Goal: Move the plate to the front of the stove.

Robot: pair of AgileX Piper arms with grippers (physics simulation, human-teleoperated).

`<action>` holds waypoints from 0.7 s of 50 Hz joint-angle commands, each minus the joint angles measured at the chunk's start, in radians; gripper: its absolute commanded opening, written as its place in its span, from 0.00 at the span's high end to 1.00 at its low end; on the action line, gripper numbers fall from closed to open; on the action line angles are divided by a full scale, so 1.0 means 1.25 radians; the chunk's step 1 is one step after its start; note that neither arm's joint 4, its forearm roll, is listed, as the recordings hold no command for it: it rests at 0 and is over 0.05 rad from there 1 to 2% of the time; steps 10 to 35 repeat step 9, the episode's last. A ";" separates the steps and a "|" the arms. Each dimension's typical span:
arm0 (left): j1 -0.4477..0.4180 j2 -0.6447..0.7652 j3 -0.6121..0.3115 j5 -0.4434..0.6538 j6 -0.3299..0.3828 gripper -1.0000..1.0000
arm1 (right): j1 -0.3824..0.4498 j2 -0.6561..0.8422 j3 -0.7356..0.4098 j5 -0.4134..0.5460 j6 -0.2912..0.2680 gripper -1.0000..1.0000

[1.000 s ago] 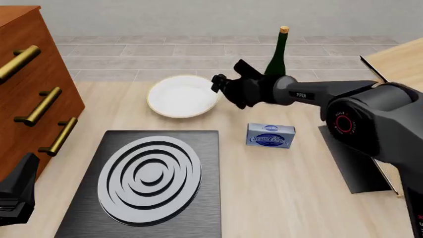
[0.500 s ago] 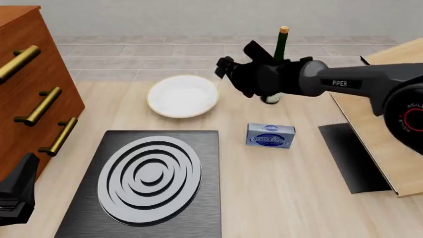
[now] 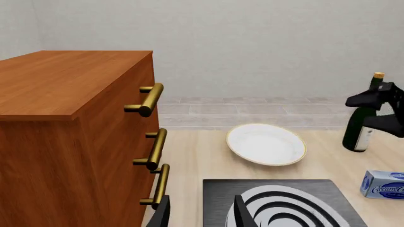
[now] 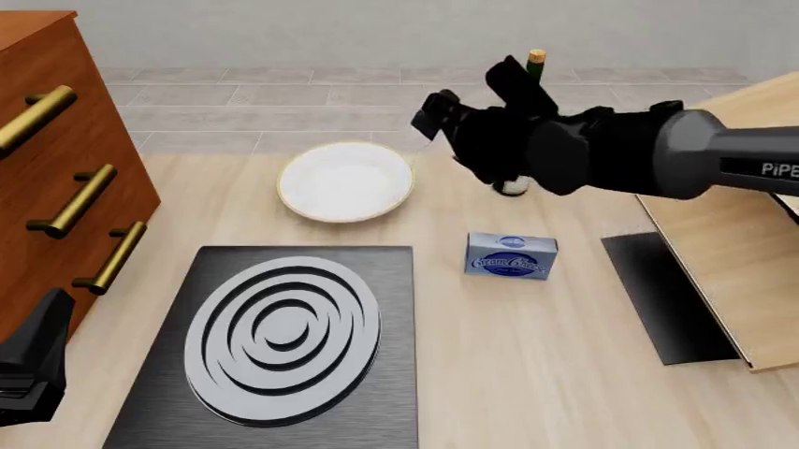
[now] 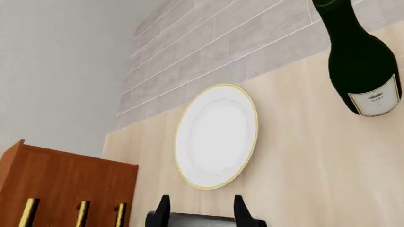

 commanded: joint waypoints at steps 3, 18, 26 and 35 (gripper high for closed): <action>0.000 0.000 0.000 0.000 0.000 0.00 | 0.030 -0.137 0.120 -0.026 0.019 0.00; 0.000 0.000 0.000 0.000 0.000 0.00 | 0.044 -0.189 0.164 -0.034 0.025 0.00; 0.000 0.000 0.000 0.000 0.000 0.00 | 0.044 -0.189 0.164 -0.034 0.025 0.00; 0.000 0.000 0.000 0.000 0.000 0.00 | 0.044 -0.189 0.164 -0.034 0.025 0.00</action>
